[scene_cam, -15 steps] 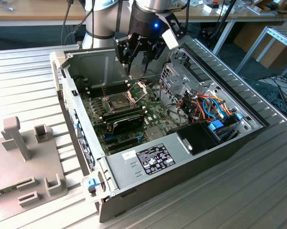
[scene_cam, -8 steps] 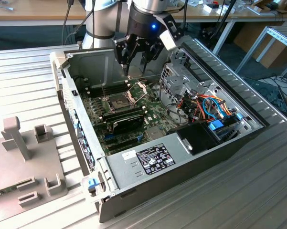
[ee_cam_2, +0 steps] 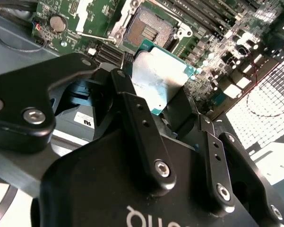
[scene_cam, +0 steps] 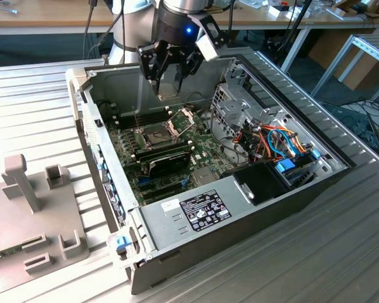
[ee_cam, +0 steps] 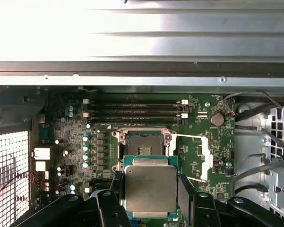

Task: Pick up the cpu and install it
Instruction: 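Pick up the cpu and move it towards the insertion slot, then place the cpu into insertion slot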

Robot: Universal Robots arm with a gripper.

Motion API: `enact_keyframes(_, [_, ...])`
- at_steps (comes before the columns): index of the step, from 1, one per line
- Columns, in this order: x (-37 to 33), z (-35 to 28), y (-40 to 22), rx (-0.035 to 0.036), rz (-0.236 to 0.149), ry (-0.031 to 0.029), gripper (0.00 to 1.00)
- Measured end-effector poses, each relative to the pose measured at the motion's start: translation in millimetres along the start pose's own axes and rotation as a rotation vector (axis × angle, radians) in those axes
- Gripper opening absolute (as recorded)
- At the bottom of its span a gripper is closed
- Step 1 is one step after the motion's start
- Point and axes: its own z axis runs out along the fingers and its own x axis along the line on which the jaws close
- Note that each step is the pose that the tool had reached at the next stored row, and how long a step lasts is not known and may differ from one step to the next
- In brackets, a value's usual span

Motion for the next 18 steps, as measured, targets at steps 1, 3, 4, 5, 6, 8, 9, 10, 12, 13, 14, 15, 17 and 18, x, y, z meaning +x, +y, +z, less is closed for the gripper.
enact_keyframes(1, [0.0,0.1,0.3,0.0,0.0,0.0,0.55])
enact_keyframes(3, [0.0,0.1,0.3,-0.0001,0.0,-0.0001,0.55])
enact_keyframes(4, [0.0,0.3,0.4,-0.0001,0.0,0.0,0.55])
enact_keyframes(5, [0.0,0.4,0.5,-0.0001,0.0,0.0,0.55])
enact_keyframes(6, [0.0,0.4,0.5,-0.0001,0.0,0.0,0.55])
enact_keyframes(8, [0.0,0.5,0.5,-0.0001,0.0,-0.0001,0.55])
enact_keyframes(9, [0.0,0.4,0.5,0.0,0.0,-0.0001,0.55])
enact_keyframes(10, [0.0,0.4,0.5,0.0,0.0,0.0,0.55])
enact_keyframes(12, [0.0,0.5,0.5,-0.0001,0.0,0.0,0.55])
enact_keyframes(13, [0.0,0.5,0.5,0.0,0.0,0.0,0.55])
enact_keyframes(14, [0.0,0.5,0.5,0.0,0.0,0.0,0.55])
enact_keyframes(15, [0.0,0.5,0.5,-0.0001,0.0,-0.0001,0.55])
enact_keyframes(17, [0.0,0.5,0.5,-0.0001,0.003,-0.0001,0.55])
enact_keyframes(18, [0.0,0.5,0.5,-0.0002,0.01,-0.0002,0.55])
